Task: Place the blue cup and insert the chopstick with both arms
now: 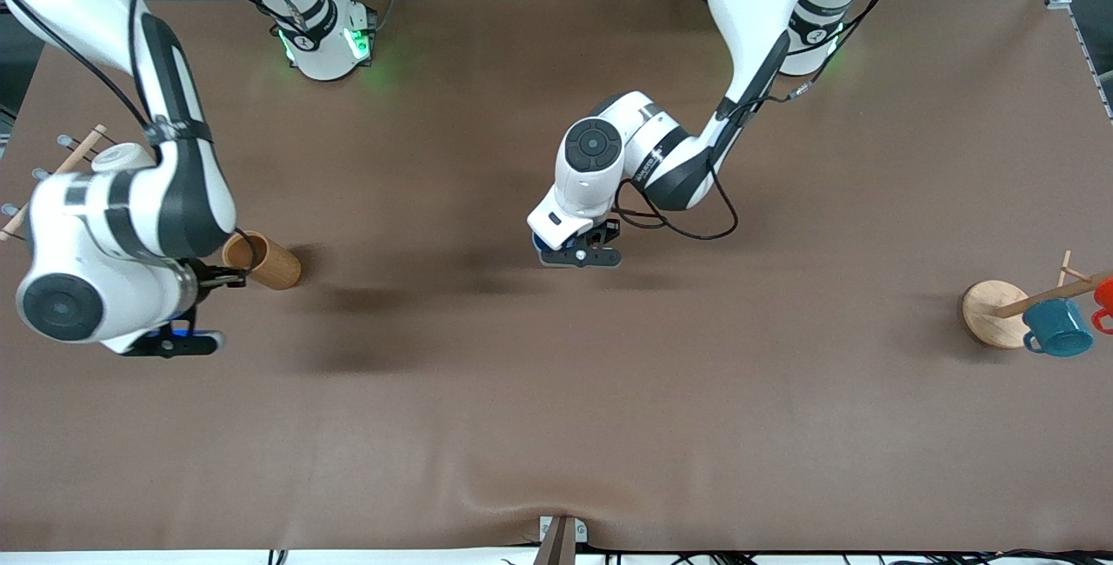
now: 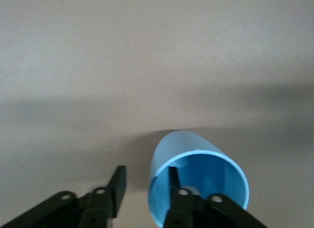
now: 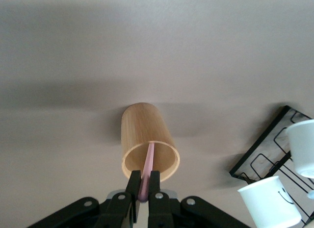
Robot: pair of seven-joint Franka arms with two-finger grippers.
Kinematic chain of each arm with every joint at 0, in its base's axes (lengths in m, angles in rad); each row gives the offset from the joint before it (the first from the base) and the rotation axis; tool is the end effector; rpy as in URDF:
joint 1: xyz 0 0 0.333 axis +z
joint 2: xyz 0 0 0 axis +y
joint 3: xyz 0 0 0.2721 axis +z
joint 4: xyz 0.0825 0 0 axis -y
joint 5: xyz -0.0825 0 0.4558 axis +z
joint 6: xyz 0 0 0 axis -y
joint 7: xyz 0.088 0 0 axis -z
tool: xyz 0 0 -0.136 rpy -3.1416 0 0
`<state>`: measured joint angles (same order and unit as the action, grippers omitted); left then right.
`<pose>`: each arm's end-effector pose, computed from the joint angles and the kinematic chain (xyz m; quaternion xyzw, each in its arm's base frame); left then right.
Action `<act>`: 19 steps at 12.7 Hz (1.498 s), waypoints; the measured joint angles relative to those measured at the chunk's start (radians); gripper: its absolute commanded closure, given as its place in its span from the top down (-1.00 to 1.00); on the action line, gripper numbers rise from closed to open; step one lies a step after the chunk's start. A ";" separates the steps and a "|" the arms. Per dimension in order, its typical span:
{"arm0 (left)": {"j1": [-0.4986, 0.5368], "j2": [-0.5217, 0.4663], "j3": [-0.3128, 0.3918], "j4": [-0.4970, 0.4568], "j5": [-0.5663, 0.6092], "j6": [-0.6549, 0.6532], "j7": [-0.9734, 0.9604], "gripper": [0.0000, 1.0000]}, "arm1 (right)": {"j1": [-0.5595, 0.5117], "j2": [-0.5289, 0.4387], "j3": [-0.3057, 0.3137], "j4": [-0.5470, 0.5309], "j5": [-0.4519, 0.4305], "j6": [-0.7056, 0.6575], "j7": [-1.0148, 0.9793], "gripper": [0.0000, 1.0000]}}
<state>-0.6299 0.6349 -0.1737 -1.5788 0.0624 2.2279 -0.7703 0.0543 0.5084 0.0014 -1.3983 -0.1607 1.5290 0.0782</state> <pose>0.5167 -0.5204 0.1671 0.9994 -0.0182 -0.0100 0.0271 0.6944 0.0163 0.3010 0.9791 0.0007 -0.1814 0.0914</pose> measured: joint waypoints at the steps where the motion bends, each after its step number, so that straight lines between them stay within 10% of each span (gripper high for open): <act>1: 0.002 -0.017 0.004 0.010 0.000 -0.035 0.000 1.00 | -0.002 -0.024 0.000 0.003 0.000 -0.004 0.000 -1.00; 19: 0.460 -0.509 0.054 0.031 0.001 -0.488 0.142 1.00 | -0.048 -0.197 0.003 0.019 0.049 -0.006 -0.010 -1.00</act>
<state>-0.1703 0.1259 -0.1192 -1.5481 0.0633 1.7399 -0.6283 0.0068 0.3109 0.0049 -1.3791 -0.1113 1.5229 0.0680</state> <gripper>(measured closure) 0.000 0.894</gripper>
